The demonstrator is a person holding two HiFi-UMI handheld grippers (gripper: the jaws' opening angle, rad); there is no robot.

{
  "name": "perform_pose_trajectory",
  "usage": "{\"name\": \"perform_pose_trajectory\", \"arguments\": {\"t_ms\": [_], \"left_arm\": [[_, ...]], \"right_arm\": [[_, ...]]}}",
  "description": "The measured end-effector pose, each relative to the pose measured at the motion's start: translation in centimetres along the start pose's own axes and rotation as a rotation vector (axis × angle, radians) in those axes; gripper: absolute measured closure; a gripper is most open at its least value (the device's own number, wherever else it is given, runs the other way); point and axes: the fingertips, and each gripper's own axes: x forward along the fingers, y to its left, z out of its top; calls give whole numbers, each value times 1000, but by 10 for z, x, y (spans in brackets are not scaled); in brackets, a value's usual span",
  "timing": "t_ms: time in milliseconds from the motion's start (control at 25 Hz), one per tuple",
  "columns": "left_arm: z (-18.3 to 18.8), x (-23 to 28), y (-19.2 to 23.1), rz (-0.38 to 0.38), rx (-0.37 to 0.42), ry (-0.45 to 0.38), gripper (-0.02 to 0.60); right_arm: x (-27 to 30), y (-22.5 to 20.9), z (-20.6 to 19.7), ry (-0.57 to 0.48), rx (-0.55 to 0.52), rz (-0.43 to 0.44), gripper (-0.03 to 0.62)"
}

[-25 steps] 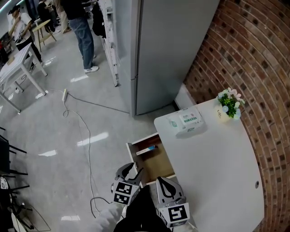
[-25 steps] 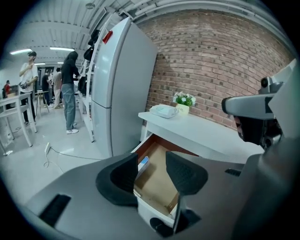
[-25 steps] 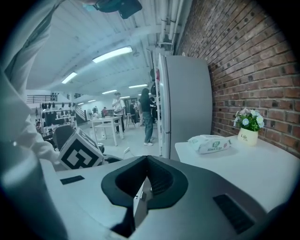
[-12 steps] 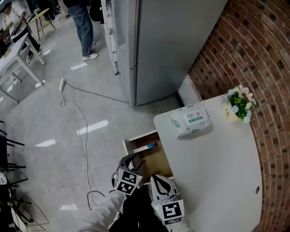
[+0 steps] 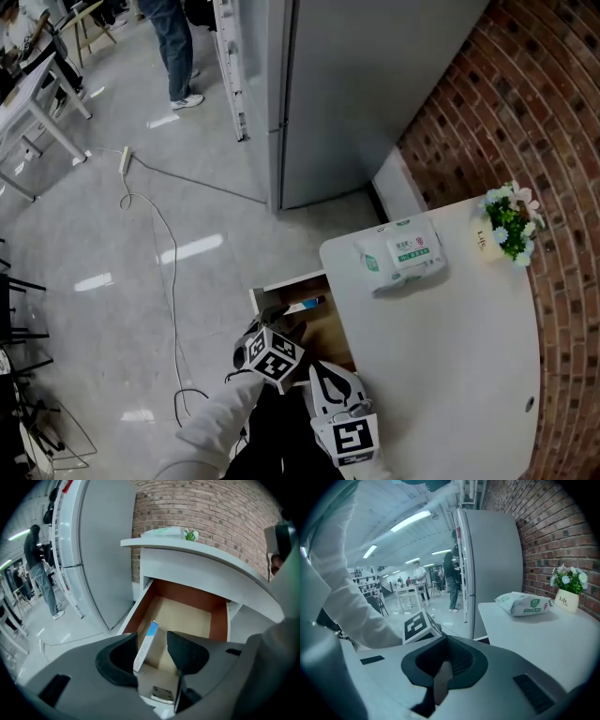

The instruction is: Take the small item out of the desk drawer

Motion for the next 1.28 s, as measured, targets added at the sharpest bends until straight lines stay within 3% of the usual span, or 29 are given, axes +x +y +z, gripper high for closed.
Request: {"name": "perform_pose_trajectory", "arguments": {"t_ms": [640, 1000, 1120, 1280], "left_arm": [[-9, 66, -4, -121, 164, 177, 370], [-32, 97, -9, -160, 273, 295, 362], [-39, 104, -9, -152, 308, 324, 368], [-40, 109, -4, -110, 286, 322, 413]], "right_arm": [[16, -24, -2, 10, 33, -34, 568], [16, -23, -5, 30, 48, -17, 568], [16, -22, -8, 33, 53, -13, 568], [14, -20, -11, 41, 47, -6, 568]]}}
